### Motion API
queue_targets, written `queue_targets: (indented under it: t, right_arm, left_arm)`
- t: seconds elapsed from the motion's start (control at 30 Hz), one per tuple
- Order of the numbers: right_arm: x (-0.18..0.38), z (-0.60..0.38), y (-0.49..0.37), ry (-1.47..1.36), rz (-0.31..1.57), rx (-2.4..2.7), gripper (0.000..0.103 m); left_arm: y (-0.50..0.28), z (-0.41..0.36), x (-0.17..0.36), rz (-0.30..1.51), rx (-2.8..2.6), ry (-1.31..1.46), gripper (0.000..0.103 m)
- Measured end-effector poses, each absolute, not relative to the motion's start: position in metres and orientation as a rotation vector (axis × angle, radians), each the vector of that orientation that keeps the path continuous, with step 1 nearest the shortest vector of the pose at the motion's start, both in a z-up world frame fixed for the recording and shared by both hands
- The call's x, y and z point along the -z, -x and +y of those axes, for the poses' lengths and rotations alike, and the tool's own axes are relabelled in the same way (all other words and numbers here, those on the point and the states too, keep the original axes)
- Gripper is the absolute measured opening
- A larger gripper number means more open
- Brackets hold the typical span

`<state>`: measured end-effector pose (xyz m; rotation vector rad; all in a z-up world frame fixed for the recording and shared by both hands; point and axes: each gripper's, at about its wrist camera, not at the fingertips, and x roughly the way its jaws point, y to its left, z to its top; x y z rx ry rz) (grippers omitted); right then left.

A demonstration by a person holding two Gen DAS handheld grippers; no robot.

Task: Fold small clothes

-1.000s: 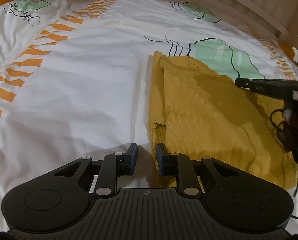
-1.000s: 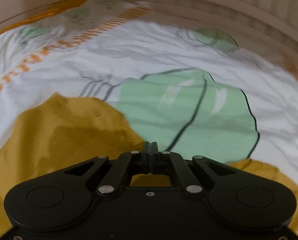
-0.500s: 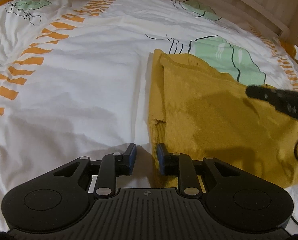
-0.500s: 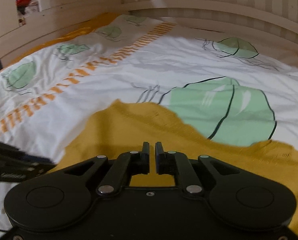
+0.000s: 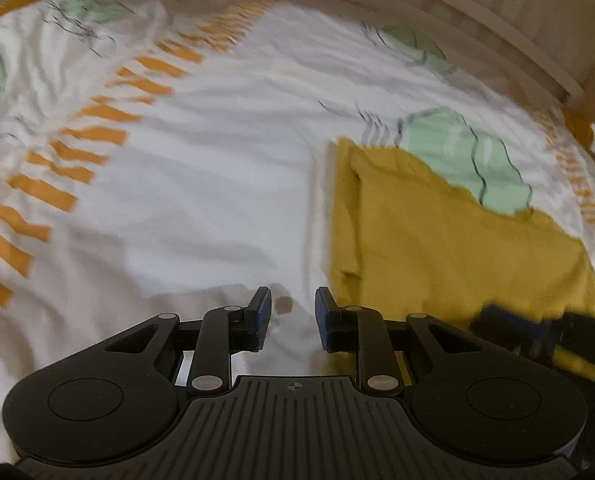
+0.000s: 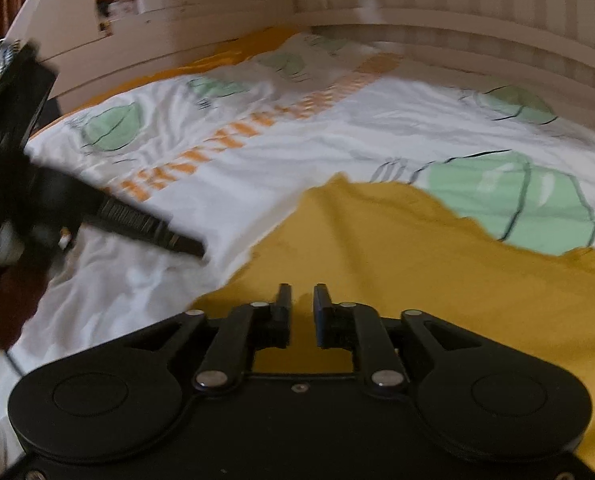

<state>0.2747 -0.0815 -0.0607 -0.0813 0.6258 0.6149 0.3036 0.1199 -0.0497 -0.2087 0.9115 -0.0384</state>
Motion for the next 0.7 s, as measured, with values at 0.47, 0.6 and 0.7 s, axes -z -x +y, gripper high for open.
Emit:
queue_targets:
  t: [0.47, 0.6, 0.7]
  right_arm:
    - [0.072, -0.022, -0.268, 0.015, 0.647, -0.584, 0.052]
    - [0.076, -0.016, -0.267, 0.029, 0.678, -0.535, 0.052]
    - [0.078, -0.015, -0.267, 0.038, 0.700, -0.528, 0.013]
  left_arm:
    - [-0.302, 0.131, 0.033, 0.823, -0.029, 0.166, 0.024]
    - [-0.301, 0.131, 0.032, 0.820, -0.031, 0.162, 0.024]
    - [-0.300, 0.131, 0.032, 0.818, -0.030, 0.163, 0.024]
